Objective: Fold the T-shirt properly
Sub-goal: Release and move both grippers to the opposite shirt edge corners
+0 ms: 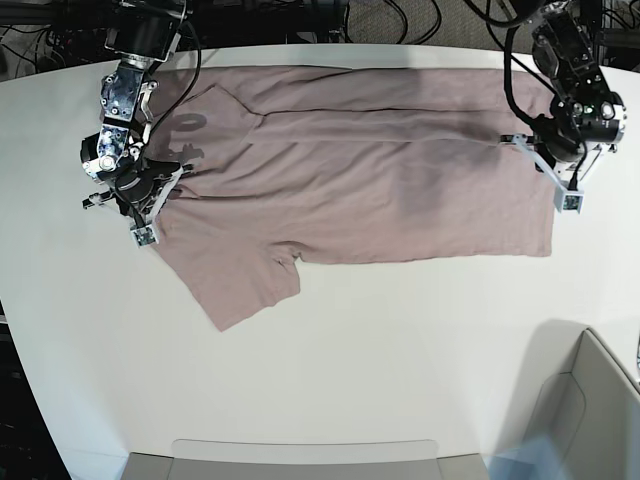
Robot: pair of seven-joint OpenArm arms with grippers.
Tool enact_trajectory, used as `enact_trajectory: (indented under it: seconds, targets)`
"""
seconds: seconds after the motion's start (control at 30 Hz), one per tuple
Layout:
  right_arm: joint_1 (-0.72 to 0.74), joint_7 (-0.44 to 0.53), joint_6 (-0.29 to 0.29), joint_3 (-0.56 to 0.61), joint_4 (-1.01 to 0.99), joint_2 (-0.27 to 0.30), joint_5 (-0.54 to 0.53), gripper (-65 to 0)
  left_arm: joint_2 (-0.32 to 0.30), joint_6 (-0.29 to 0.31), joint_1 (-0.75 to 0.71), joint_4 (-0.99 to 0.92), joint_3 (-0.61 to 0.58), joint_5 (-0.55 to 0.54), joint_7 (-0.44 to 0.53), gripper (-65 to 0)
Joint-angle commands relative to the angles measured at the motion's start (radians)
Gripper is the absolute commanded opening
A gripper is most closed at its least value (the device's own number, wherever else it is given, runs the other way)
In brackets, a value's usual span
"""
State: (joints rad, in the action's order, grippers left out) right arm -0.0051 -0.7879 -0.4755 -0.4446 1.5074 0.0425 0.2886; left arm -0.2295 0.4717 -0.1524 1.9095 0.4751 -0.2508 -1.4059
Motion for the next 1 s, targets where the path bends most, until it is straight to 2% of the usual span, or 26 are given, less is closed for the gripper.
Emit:
enact_trajectory:
  seconds: [0.0, 0.07, 0.27, 0.33, 0.47, 0.6, 0.77, 0.97]
  targets:
    - [0.023, 0.011, -0.002, 0.0, 0.034, 0.007, 0.002, -65.0, -0.009, 0.0, 0.009, 0.006, 0.003, -0.002, 0.01, -65.0]
    - [0.047, 0.009, -0.002, 0.0, 0.071, 0.007, 0.001, -62.8, -0.008, 0.0, 0.009, 0.0, 0.003, -0.002, 0.01, -65.0]
    - [0.152, 0.009, -0.006, 0.023, 0.135, 0.017, 0.001, -39.0, -0.012, 0.0, 0.009, 0.0, 0.003, -0.002, 0.01, -65.0]
    - [0.202, 0.011, -0.032, 0.062, 0.106, 0.032, 0.001, -35.1, -0.014, 0.0, 0.009, 0.0, 0.003, -0.002, 0.01, -65.0]
    - [0.365, 0.012, -0.045, 0.12, -0.075, 0.052, 0.001, -34.9, -0.009, 0.002, 0.009, 0.0, 0.003, -0.002, 0.01, -65.0]
    - [0.557, 0.034, -0.045, 0.12, -0.379, 0.066, 0.001, -34.9, -0.009, 0.002, 0.009, 0.0, 0.003, -0.002, 0.01, -65.0]
    - [0.704, 0.167, -0.042, 0.106, -0.72, 0.096, 0.001, -34.9, -0.009, 0.002, 0.009, 0.0, 0.003, -0.002, 0.01, -65.0]
    - [0.772, 0.315, -0.041, 0.106, -0.988, 0.109, 0.001, -34.9, -0.008, 0.002, 0.004, 0.0, 0.003, -0.008, 0.01, -65.0]
